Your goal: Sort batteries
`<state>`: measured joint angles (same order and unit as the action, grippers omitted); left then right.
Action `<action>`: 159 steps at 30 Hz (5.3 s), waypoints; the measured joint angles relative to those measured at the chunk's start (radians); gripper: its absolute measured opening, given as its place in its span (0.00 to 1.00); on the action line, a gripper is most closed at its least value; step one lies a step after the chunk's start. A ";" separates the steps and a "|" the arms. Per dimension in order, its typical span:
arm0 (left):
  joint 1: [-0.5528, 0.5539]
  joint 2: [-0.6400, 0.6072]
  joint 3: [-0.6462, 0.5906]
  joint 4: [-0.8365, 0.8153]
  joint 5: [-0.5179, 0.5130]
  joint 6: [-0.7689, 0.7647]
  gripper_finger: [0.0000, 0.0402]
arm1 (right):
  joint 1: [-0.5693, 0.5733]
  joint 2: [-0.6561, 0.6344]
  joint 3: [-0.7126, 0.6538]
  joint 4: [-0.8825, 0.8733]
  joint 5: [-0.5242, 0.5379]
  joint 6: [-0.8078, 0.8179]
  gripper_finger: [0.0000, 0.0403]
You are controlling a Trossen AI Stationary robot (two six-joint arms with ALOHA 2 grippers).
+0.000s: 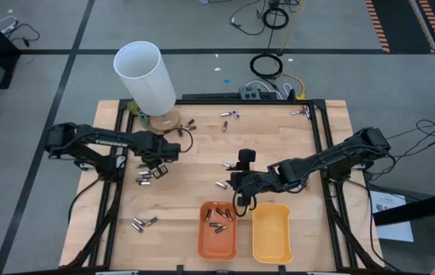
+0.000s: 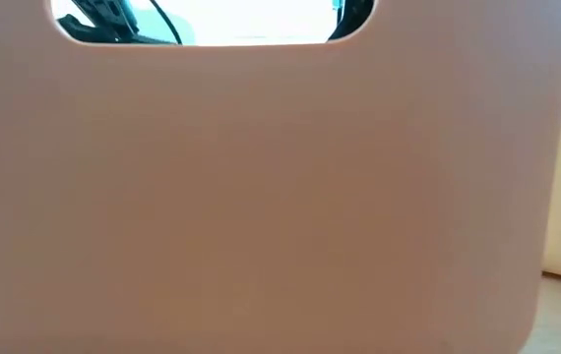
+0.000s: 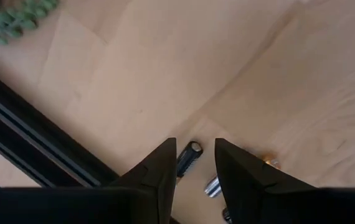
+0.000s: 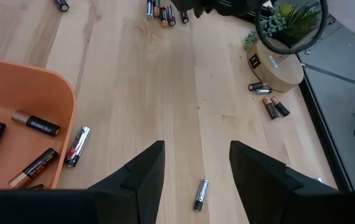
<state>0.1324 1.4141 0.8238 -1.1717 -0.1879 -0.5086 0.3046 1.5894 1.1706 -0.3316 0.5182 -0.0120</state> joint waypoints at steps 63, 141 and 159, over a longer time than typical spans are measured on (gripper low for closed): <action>0.163 0.290 -0.089 0.044 0.202 0.389 0.22 | 0.000 0.000 0.000 -0.040 0.000 0.000 0.42; -0.487 0.269 -0.002 1.495 0.172 0.304 0.13 | 0.018 -0.018 -0.017 -1.080 -0.383 0.776 0.42; -0.501 0.283 0.102 1.309 0.149 0.281 0.21 | 0.017 -0.019 -0.383 -0.997 -0.623 0.781 0.42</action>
<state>-0.3687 1.6966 0.9260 0.1376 -0.0386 -0.2278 0.3214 1.5707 0.7873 -1.3281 -0.1051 0.7694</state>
